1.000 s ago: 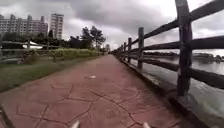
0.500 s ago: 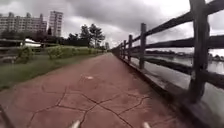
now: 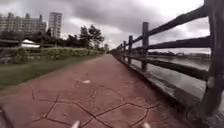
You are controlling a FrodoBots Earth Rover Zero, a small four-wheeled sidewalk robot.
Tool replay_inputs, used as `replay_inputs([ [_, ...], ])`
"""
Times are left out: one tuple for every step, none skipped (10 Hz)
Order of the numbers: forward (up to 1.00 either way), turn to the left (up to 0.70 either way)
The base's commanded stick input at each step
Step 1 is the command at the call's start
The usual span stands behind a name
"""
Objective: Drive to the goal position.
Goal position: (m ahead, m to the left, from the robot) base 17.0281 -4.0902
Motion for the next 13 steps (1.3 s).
replay_inputs([
  [0.50,0.00],
  [0.50,0.00],
  [0.50,0.00],
  [0.50,0.00],
  [0.50,0.00],
  [0.50,0.00],
  [0.50,0.00],
  [0.50,0.00],
  [0.50,0.00],
  [0.50,0.00],
  [0.50,0.00],
  [0.50,0.00],
  [0.50,0.00],
])
